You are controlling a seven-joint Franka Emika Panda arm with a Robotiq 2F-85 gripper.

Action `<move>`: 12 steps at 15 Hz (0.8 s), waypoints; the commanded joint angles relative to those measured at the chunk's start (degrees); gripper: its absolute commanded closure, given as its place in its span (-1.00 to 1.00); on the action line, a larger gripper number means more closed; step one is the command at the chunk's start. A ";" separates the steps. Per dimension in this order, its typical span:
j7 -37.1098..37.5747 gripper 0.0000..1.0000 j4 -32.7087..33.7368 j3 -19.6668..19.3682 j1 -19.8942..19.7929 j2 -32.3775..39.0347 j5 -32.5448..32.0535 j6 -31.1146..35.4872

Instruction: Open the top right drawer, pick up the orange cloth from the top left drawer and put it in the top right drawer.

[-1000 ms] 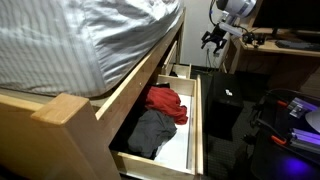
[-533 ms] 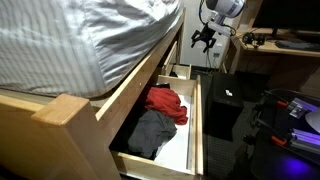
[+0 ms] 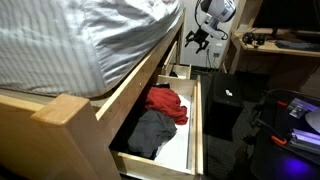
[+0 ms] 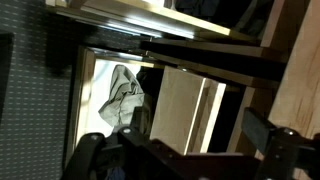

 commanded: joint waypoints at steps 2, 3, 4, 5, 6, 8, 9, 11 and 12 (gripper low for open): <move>-0.19 -1.00 5.38 0.63 -1.69 4.09 1.67 -3.54; -0.28 -1.00 7.17 0.86 -2.37 5.57 1.90 -4.25; -0.32 -1.00 8.23 0.94 -2.75 6.45 1.95 -4.62; -0.32 -1.00 8.79 0.96 -2.86 6.84 1.95 -4.88; -0.32 -1.00 9.04 0.99 -2.85 6.93 1.97 -5.06; 1.02 -1.00 10.72 0.78 -1.89 8.92 2.06 -3.04; 2.26 -1.00 13.21 0.91 -1.48 11.54 2.29 -2.33; 5.90 -1.00 17.00 0.10 -0.04 15.60 0.24 -3.23; 7.34 -1.00 18.85 -0.06 0.49 17.47 -0.66 -3.62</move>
